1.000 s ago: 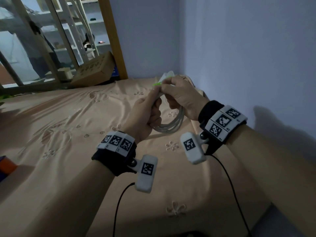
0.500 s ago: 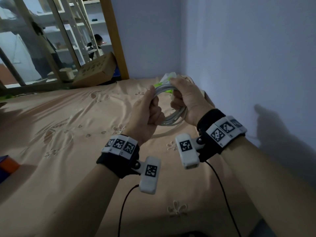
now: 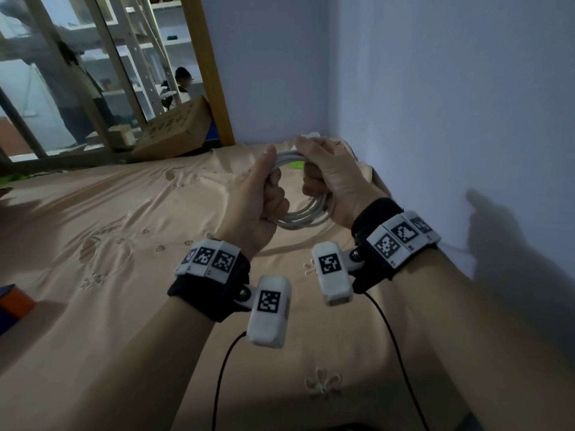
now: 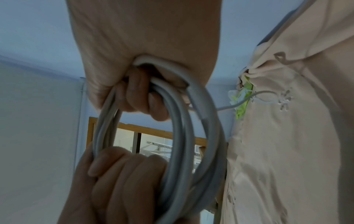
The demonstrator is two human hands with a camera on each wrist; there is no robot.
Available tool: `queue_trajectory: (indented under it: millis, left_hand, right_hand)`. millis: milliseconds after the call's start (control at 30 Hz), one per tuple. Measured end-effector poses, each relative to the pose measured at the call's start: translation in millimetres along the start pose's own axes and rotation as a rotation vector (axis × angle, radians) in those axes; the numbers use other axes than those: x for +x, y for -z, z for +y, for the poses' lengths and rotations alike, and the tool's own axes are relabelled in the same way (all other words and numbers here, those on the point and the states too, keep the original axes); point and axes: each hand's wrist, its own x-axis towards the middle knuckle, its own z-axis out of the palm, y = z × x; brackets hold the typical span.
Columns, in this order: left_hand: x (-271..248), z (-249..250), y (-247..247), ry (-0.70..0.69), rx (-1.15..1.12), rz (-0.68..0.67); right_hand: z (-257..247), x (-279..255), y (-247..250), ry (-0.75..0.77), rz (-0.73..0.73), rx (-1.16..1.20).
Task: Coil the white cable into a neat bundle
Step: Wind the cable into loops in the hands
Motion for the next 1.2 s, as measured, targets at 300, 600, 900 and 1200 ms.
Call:
queue_trajectory:
  millis: [300, 600, 900, 1200]
  left_hand:
    - [-5, -3, 4, 0.005, -0.135, 0.06]
    - [2, 3, 12, -0.037, -0.193, 0.079]
    - [3, -10, 8, -0.042, -0.119, 0.104]
    - [-6, -13, 14, 0.098, 0.072, -0.036]
  right_hand:
    - [10, -11, 5, -0.077, -0.025, 0.025]
    - [13, -17, 19, -0.071, -0.127, -0.007]
    - [23, -14, -5, -0.055, 0.104, 0.176]
    - [10, -7, -1, -0.233, 0.148, 0.038]
